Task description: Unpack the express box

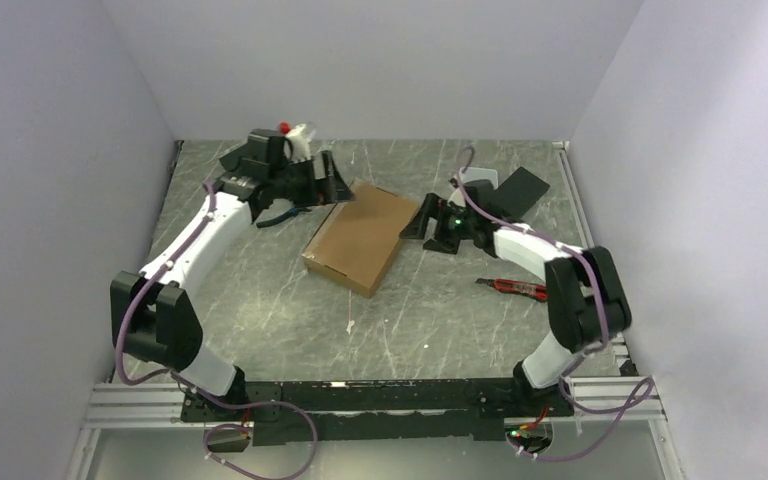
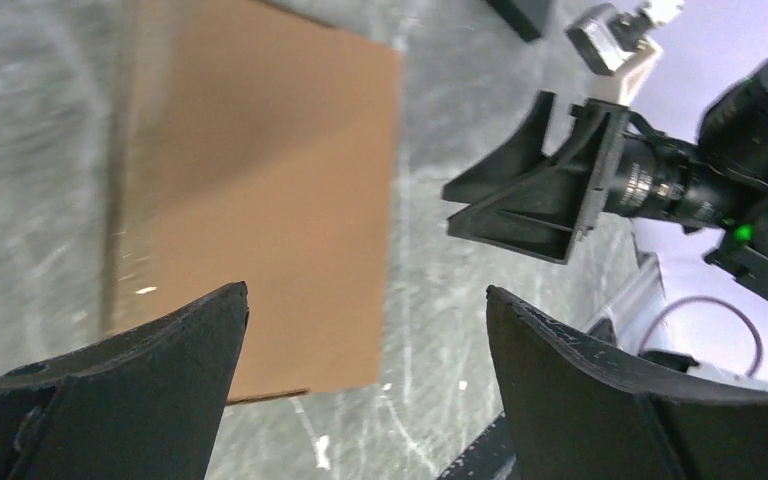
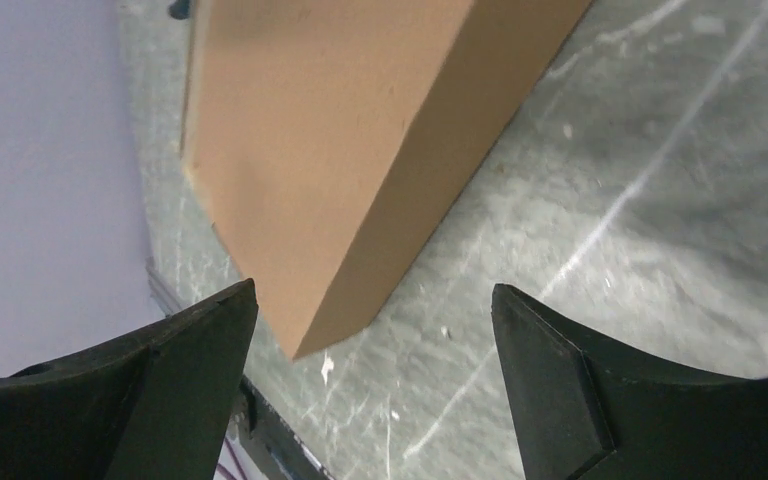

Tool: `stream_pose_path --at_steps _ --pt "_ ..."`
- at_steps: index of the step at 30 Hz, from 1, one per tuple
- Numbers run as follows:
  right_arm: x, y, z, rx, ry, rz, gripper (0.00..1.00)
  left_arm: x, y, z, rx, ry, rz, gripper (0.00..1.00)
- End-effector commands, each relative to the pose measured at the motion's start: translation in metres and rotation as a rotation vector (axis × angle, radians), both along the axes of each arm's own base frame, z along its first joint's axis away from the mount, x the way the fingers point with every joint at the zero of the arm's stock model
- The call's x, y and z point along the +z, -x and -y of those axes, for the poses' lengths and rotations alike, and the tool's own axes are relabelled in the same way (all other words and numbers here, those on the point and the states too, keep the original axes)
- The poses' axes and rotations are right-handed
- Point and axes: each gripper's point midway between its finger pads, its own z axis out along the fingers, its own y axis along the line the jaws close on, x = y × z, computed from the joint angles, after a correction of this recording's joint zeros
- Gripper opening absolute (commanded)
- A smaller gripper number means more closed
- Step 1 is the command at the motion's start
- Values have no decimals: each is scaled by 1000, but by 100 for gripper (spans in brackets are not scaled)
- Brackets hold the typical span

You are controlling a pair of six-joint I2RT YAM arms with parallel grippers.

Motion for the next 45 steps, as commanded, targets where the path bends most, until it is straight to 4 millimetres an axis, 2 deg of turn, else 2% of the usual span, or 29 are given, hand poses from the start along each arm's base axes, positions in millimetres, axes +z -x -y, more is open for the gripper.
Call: stream_pose_path --at_steps 1,4,6,8,10,19,24,30,38,45 --pt "-13 -25 -21 -48 109 -46 89 -33 -18 -54 104 -57 -57 93" --pt "-22 -33 -35 -36 115 -58 82 -60 -43 -82 120 -98 -130 89" --pt "-27 -36 -42 -16 135 -54 80 -79 -58 -90 98 -115 -173 84" --pt "-31 -39 -47 -3 145 -50 77 -88 -68 -91 73 -108 -215 74" --pt "-36 -41 -48 1 154 -51 75 -101 -77 -89 64 -110 -233 69" --pt "-53 -37 -47 28 179 -72 65 -146 -88 -83 29 -247 -214 63" --pt "-56 -36 -47 29 180 -73 62 -156 -86 -85 24 -269 -210 64" --pt "-58 -36 -47 34 180 -77 59 -174 -86 -96 51 -337 -250 60" --pt "-64 -36 -46 33 187 -84 56 -184 -84 -107 69 -400 -254 54" --pt "-69 -35 -46 33 195 -94 54 -183 -83 -111 77 -420 -251 51"
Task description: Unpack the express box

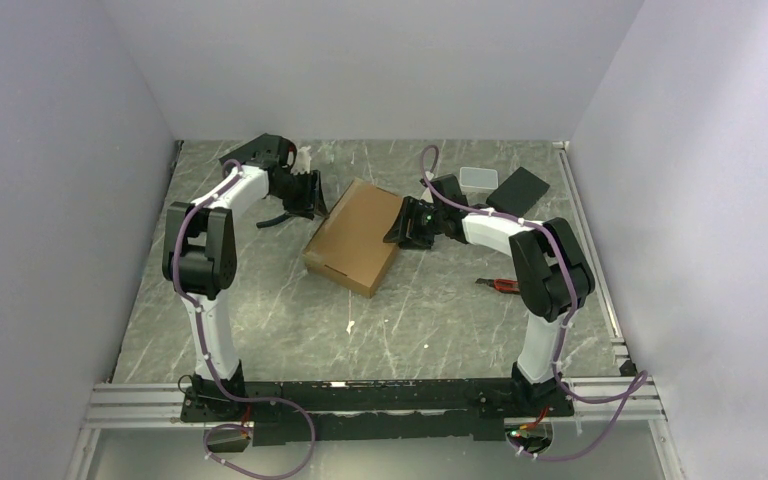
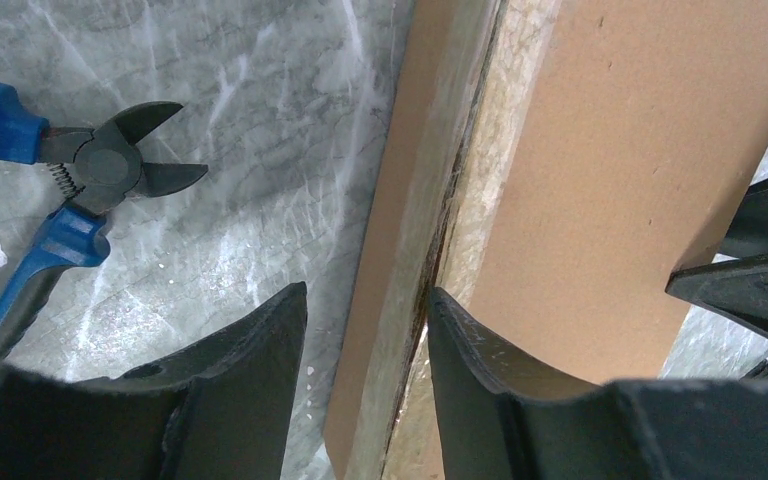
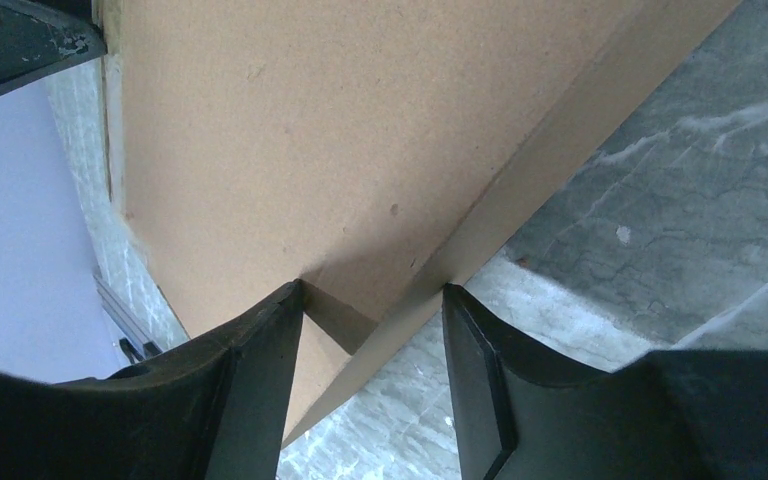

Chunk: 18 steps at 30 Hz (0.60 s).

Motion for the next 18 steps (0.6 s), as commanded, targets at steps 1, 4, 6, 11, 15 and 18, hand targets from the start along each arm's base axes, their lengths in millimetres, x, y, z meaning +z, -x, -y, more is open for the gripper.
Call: stream_pose_path --at_steps 1,4,6,11,15,18 --pt "-19 -7 8 -17 69 3 54 -16 -4 -24 23 -133 8 51" --pt "-19 -7 8 -15 70 6 54 -16 -4 -25 20 -139 11 51" --pt "-18 -7 8 -15 72 8 53 -17 -3 -26 17 -143 5 52" --pt "-18 -7 9 -12 77 9 53 -15 -3 -34 20 -177 17 55" --pt "-19 -6 9 -10 77 7 52 -17 -2 -34 11 -177 8 58" --pt "-18 -6 9 -9 77 8 52 -18 -1 -34 13 -173 0 57"
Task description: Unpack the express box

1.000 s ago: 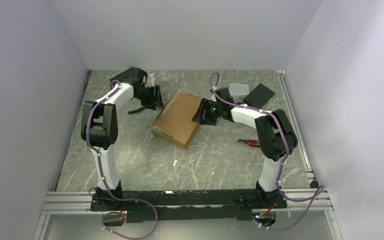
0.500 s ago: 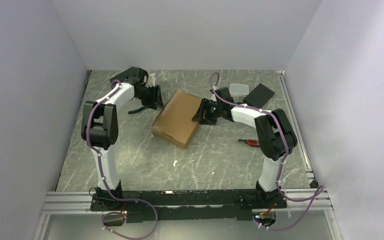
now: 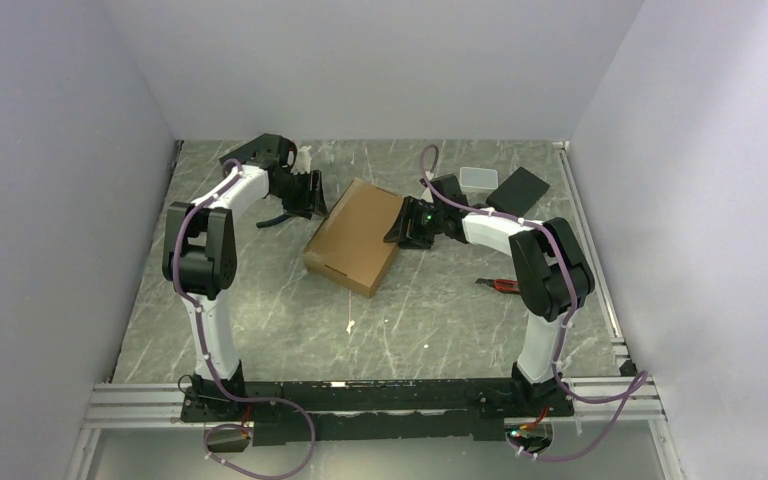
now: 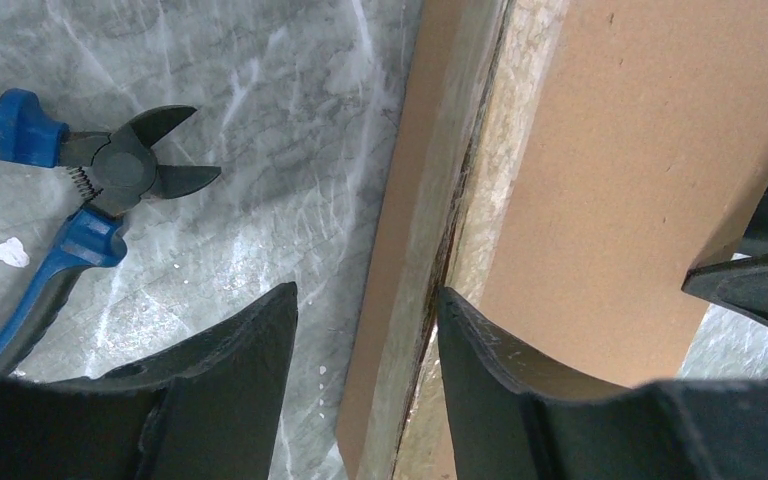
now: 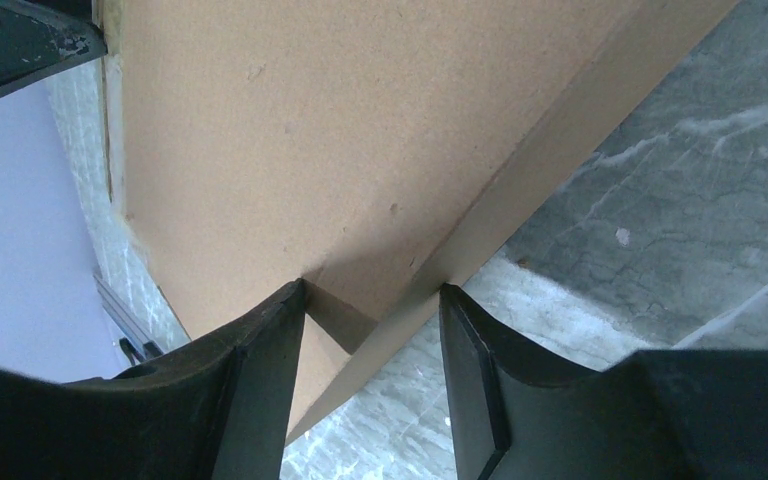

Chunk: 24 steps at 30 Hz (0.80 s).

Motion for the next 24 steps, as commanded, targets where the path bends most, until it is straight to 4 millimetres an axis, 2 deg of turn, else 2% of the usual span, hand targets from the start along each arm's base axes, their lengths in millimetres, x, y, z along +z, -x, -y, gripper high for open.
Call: stream_pose_path --at_steps 1,7,12,19,24 --pt "-18 -6 10 -10 79 8 52 -17 1 -31 26 -146 -9 56" --pt "-19 -6 9 -9 81 7 51 -19 1 -34 32 -159 -9 44" --pt "-21 -5 9 -6 78 1 51 -19 0 -38 32 -179 -1 43" --pt "-20 -6 9 -4 78 4 50 -30 6 -9 -31 -116 -36 50" --pt "-18 -6 9 -7 76 11 50 -38 5 1 -35 -184 -36 42"
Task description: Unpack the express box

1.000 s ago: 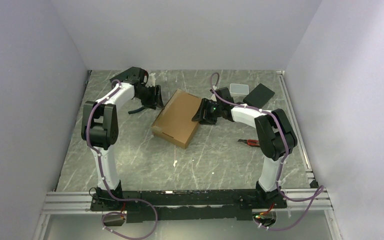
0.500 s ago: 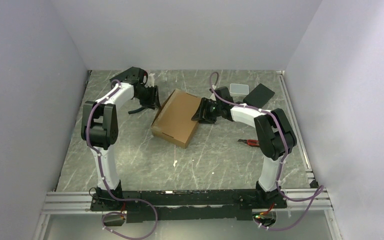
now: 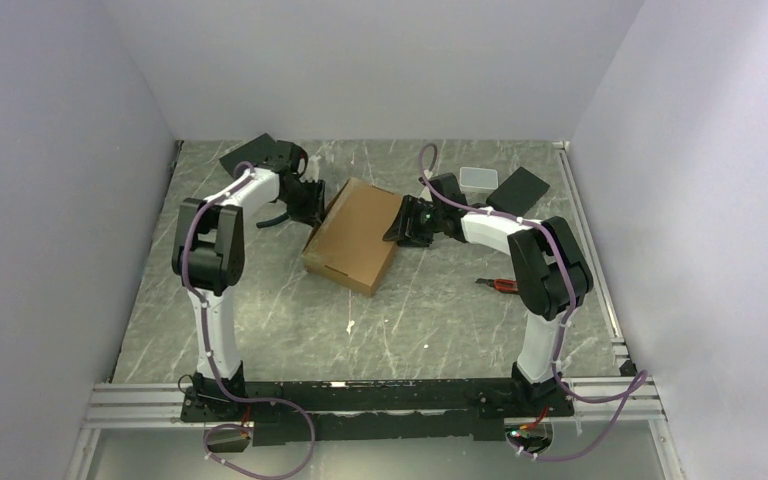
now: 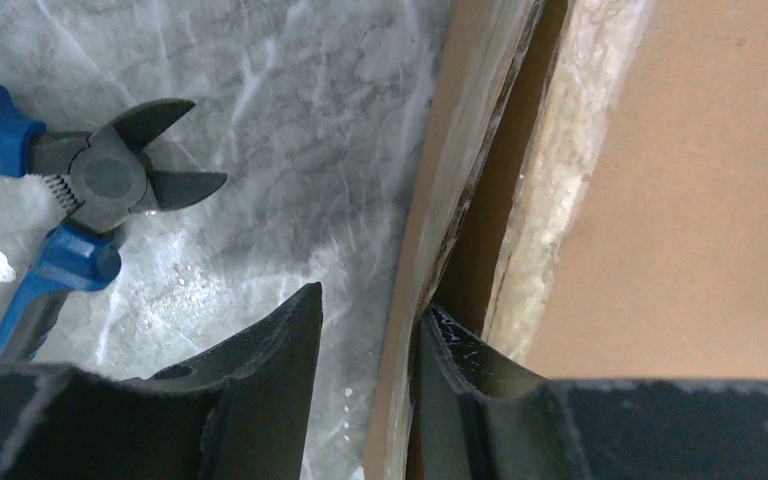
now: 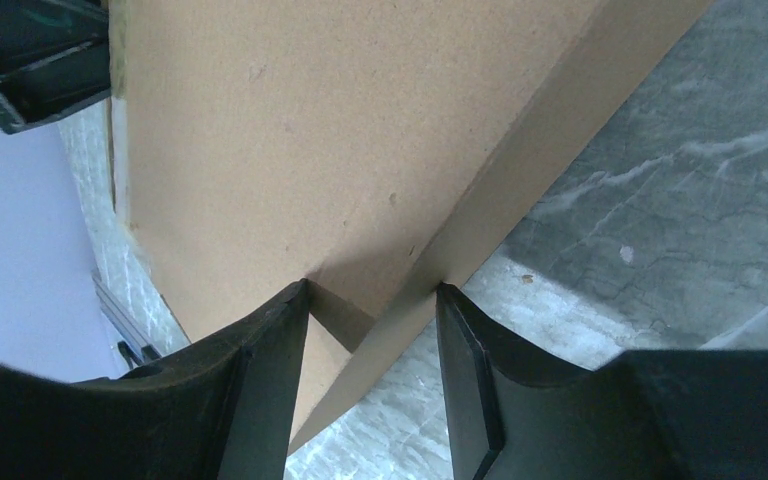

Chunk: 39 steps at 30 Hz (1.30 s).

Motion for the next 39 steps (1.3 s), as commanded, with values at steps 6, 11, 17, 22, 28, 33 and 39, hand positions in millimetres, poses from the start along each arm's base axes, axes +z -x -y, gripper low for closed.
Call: stream_pose_path --at_steps 6,11,17,22,28,33,39 --pt "-20 3 11 -10 71 -14 50 -12 0 3 -28 -82 -40 28" --pt "-14 6 17 -20 61 8 49 24 0 -8 -25 -89 6 17" --pt "-22 14 16 -5 26 -28 49 76 9 -8 -42 -62 86 11" --pt "-24 15 19 -12 42 -27 49 97 21 -9 -36 -51 108 9" --pt "-23 13 20 -16 48 -22 50 83 24 -12 -31 -73 77 9" --pt "-25 12 21 -24 57 -27 50 69 22 -16 -14 -139 47 8" --pt "-24 10 25 -34 80 -14 50 72 20 -27 40 -183 81 11"
